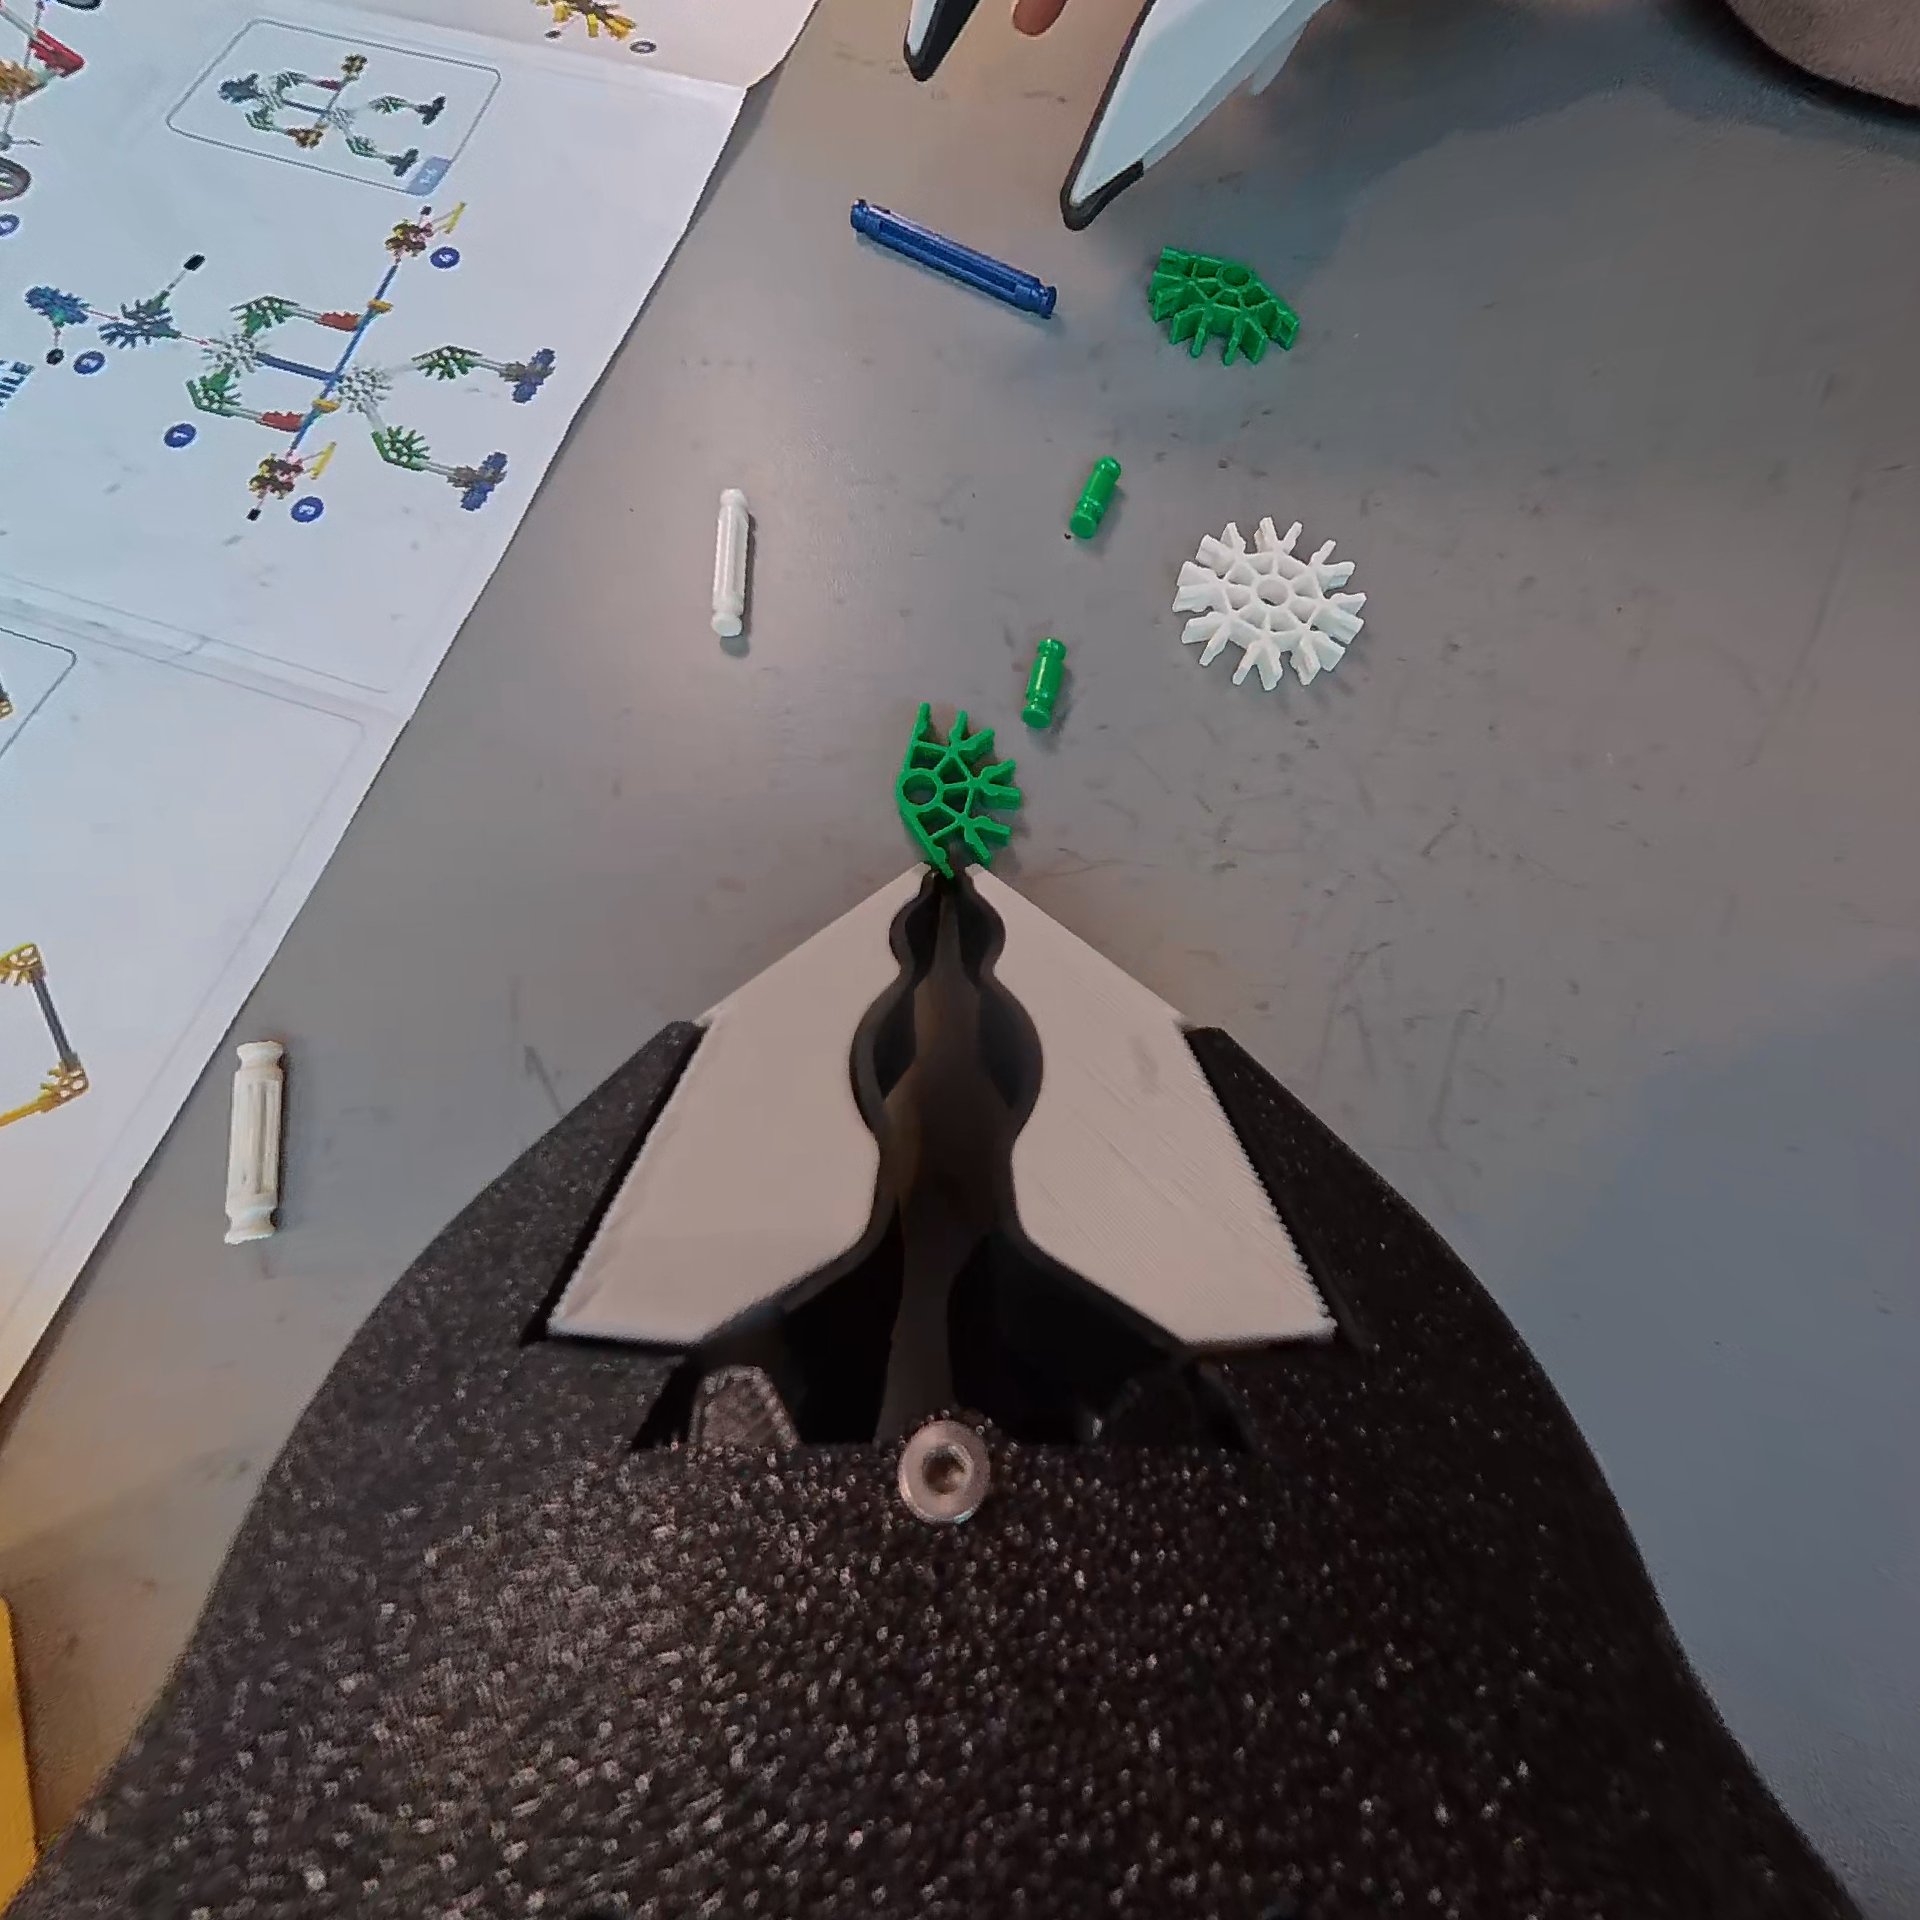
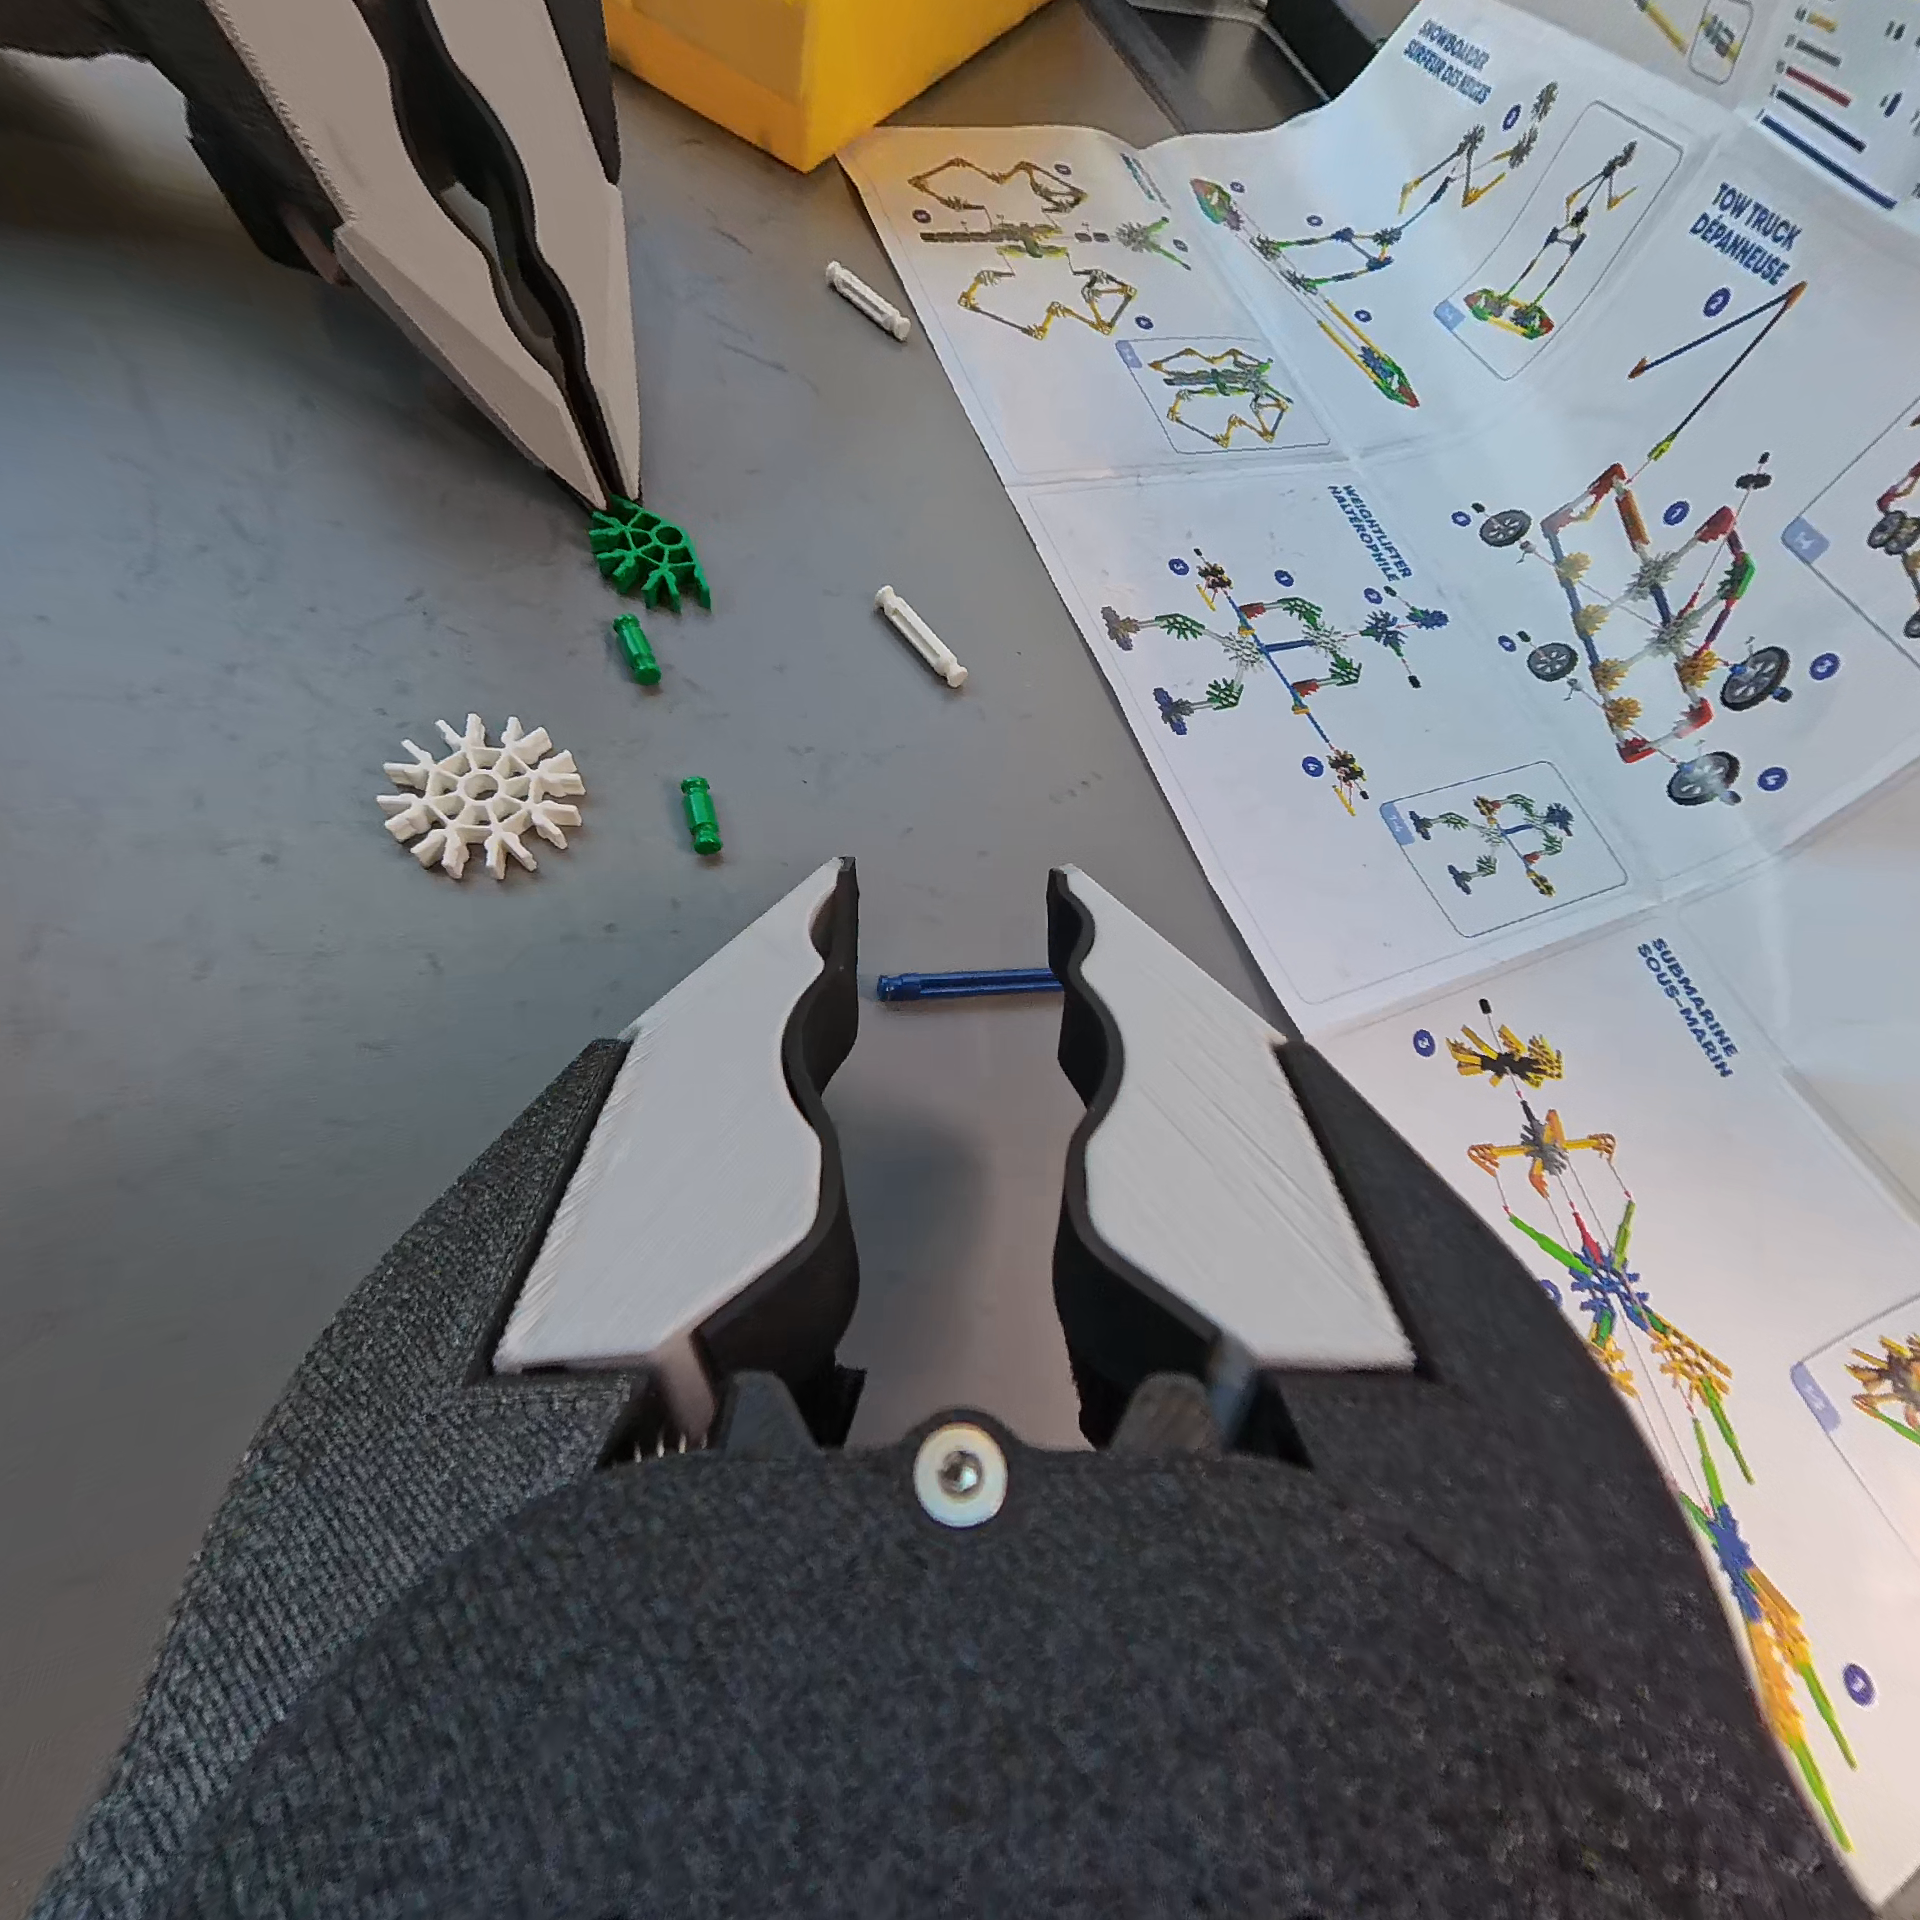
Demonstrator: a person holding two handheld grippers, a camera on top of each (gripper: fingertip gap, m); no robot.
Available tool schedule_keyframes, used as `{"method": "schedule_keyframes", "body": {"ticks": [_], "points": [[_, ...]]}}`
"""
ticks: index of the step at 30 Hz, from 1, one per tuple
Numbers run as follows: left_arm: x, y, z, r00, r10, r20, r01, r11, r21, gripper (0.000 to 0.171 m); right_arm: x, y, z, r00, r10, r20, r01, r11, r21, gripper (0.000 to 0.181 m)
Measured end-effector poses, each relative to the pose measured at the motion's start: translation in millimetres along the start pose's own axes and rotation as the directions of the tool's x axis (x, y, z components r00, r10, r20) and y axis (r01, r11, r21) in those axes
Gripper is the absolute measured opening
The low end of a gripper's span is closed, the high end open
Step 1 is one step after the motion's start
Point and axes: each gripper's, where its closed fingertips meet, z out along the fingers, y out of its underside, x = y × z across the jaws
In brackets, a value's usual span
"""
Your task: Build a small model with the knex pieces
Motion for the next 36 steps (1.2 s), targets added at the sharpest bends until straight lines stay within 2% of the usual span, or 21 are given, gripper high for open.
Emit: {"method": "schedule_keyframes", "body": {"ticks": [4, 6, 7, 9, 12, 15, 17, 19, 24, 26, 28, 32, 36], "points": [[1, 0, -1, 1.0, -0.015, -0.014, 0.015, 1.0, -0.001, 0.001, -10, -2, 2, 0.999, -0.028, 0.034, 0.028, 1.0, -0.002, 0.035], [11, 2, -3, 0.996, -0.025, -0.081, 0.024, 1.0, -0.012, 0.002, -13, -1, 3, 0.998, -0.037, 0.042, 0.038, 0.999, -0.009, 0.035], [16, 3, -5, 0.992, -0.037, -0.118, 0.036, 0.999, -0.017, 0.009, -14, -1, 4, 0.998, -0.04, 0.042, 0.04, 0.999, -0.011, 0.035], [25, 4, -10, 0.981, -0.05, -0.189, 0.048, 0.999, -0.018, 0.013, -14, -1, 4, 0.998, -0.038, 0.043, 0.038, 0.999, -0.011, 0.035], [37, -3, -21, 0.963, -0.038, -0.268, 0.048, 0.998, 0.03, 0.014, -13, -1, 3, 0.998, -0.034, 0.043, 0.035, 0.999, -0.007, 0.035], [17, -10, -20, 0.985, -0.056, -0.162, 0.068, 0.995, 0.072, 0.014, -14, -1, 4, 0.998, -0.039, 0.044, 0.04, 0.999, -0.013, 0.035], [2, -9, -15, 0.995, -0.069, -0.069, 0.073, 0.995, 0.065, 0.015, -15, 0, 5, 0.998, -0.046, 0.046, 0.047, 0.999, -0.02, 0.035], [2, -6, -8, 0.998, -0.045, -0.038, 0.047, 0.998, 0.037, 0.019, -16, 1, 6, 0.998, -0.052, 0.046, 0.053, 0.998, -0.027, 0.035], [22, -2, 0, 0.998, 0.028, -0.064, -0.031, 0.999, -0.042, 0.019, -15, 1, 6, 0.998, -0.051, 0.043, 0.052, 0.998, -0.026, 0.035], [34, -1, 0, 0.993, 0.043, -0.11, -0.05, 0.997, -0.058, 0.019, -15, 1, 6, 0.998, -0.05, 0.042, 0.051, 0.998, -0.026, 0.035], [39, -4, -1, 0.99, 0.043, -0.132, -0.049, 0.998, -0.041, 0.02, -15, 2, 6, 0.998, -0.051, 0.043, 0.052, 0.998, -0.029, 0.035], [28, -14, -6, 0.995, -0.002, -0.104, 0.004, 1.0, 0.023, 0.023, -15, 2, 6, 0.998, -0.05, 0.044, 0.051, 0.998, -0.027, 0.035], [17, -20, -6, 0.997, -0.045, -0.07, 0.05, 0.996, 0.075, 0.043, -15, 1, 6, 0.998, -0.047, 0.043, 0.048, 0.999, -0.025, 0.035]]}}
